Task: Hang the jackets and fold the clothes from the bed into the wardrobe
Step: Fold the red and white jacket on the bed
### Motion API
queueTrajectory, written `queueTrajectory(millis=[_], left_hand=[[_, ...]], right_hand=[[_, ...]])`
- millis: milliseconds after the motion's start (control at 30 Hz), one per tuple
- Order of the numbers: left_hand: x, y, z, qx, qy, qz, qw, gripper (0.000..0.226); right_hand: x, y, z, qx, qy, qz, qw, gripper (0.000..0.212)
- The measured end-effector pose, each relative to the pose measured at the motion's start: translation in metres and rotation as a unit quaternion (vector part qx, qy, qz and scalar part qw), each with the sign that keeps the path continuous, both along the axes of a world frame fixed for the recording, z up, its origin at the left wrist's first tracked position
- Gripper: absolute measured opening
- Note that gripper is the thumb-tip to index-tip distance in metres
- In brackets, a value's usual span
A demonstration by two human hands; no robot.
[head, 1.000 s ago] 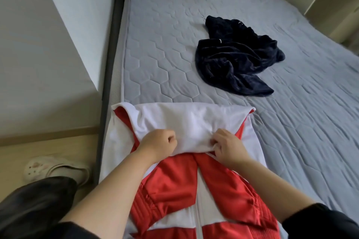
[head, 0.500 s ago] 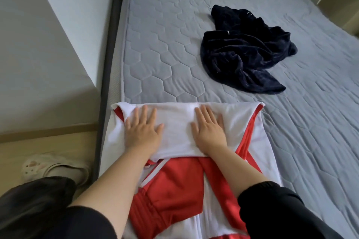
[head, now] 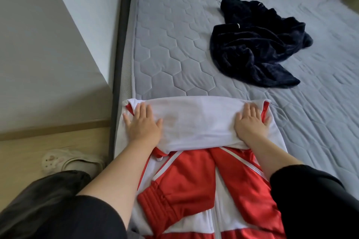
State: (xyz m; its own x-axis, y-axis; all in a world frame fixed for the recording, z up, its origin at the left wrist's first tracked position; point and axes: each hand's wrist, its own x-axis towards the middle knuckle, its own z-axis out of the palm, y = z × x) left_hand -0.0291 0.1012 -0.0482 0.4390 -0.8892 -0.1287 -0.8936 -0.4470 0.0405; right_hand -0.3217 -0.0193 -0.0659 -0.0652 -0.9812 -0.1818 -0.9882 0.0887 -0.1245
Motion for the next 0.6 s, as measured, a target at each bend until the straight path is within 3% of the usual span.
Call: queueTrajectory(millis=[67, 133, 200, 300, 400, 500, 600], left_hand=[[-0.004, -0.009, 0.015, -0.047, -0.030, -0.023, 0.998, 0.054], [-0.008, -0.025, 0.029, -0.082, -0.016, -0.081, 0.993, 0.051], [-0.010, -0.042, 0.039, -0.062, 0.049, -0.134, 0.988, 0.064], [-0.007, -0.062, 0.048, 0.025, 0.108, -0.157, 0.981, 0.088], [0.006, -0.073, 0.055, 0.106, 0.089, -0.157, 0.978, 0.096], [0.016, -0.081, 0.067, 0.159, 0.054, -0.195, 0.966, 0.058], [0.020, -0.085, 0.078, 0.152, 0.014, -0.214, 0.965, 0.031]], right_hand=[[0.008, -0.002, 0.011, -0.081, -0.016, 0.020, 0.996, 0.057], [0.016, -0.006, 0.028, -0.171, -0.108, 0.067, 0.977, 0.052], [0.029, -0.014, 0.044, -0.144, -0.181, 0.117, 0.966, 0.061], [0.047, -0.034, 0.056, 0.012, -0.075, 0.234, 0.969, 0.072], [0.052, -0.054, 0.060, 0.115, 0.015, 0.269, 0.956, 0.081], [0.053, -0.063, 0.068, 0.158, 0.087, 0.245, 0.953, 0.066], [0.055, -0.062, 0.077, 0.102, 0.130, 0.245, 0.955, 0.035]])
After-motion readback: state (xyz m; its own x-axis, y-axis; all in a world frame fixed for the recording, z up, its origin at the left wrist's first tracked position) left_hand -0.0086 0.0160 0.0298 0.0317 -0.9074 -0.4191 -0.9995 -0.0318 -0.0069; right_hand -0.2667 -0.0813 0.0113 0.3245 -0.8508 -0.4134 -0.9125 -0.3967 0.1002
